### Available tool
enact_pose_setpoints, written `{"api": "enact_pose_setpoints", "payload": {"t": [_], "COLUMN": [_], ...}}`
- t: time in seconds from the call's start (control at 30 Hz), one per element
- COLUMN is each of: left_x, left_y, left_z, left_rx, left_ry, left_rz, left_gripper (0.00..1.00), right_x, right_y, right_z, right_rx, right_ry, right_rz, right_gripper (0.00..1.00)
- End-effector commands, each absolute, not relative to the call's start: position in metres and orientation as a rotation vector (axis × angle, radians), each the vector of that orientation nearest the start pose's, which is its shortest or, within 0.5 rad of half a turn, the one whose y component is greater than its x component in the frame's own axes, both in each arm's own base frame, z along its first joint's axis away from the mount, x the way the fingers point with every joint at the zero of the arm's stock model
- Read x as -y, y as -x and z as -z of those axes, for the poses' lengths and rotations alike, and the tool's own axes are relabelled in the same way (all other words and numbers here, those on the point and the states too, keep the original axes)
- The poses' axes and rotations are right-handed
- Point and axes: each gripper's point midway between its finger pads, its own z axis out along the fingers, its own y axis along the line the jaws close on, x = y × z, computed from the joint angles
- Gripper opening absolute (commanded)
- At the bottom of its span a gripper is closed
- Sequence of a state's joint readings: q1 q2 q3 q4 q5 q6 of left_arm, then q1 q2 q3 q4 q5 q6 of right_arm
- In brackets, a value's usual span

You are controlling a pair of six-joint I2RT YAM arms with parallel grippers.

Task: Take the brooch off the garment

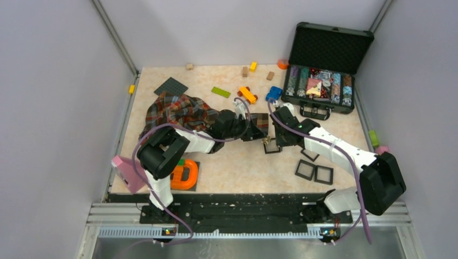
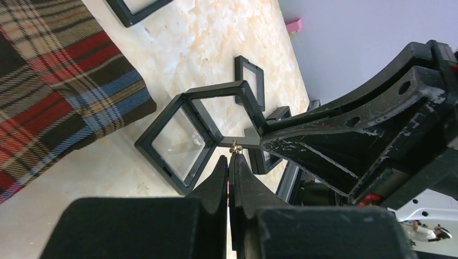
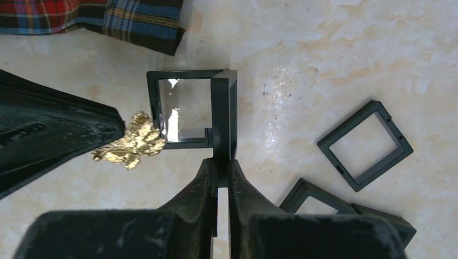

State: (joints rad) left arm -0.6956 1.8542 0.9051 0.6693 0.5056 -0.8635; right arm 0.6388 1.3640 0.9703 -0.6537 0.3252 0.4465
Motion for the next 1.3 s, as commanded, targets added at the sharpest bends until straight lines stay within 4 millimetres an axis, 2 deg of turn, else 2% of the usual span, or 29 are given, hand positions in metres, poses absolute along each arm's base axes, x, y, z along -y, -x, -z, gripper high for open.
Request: {"api": "enact_pose_setpoints", "payload": {"t": [0.0,0.13,0.43,0.9,1.27], "left_x": [0.411,0.418,0.42,0.432,0.43], "left_y": [-0.293,-0.293,-0.293,-0.305,-0.303], "left_z": [-0.129,-0.125,-0.101,-0.086,-0.071], "left_rx": [-2.024,-2.029,-2.092,-2.07,-2.118], "left_ry": [-0.228,-0.245,-0.282,-0.344,-0.336], "left_rz": [1.552,1.549,1.495,1.457,1.443], "left_gripper": [0.0,0.0,0.0,0.0,0.0], "right_x": [-0.163,-0.165,-0.164,-0.165,-0.164], "right_y": [-0.268,-0.266,-0.264,-0.264,-0.265], "right_z": [-0.114,-0.113,-0.11,-0.107,-0.106], "right_rx": [-2.499,-2.503,-2.508,-2.513,-2.516], "right_ry": [0.118,0.124,0.13,0.138,0.138], "right_rz": [-0.06,-0.069,-0.062,-0.065,-0.055], "right_gripper": [0.01,0.01,0.01,0.01,0.01]}}
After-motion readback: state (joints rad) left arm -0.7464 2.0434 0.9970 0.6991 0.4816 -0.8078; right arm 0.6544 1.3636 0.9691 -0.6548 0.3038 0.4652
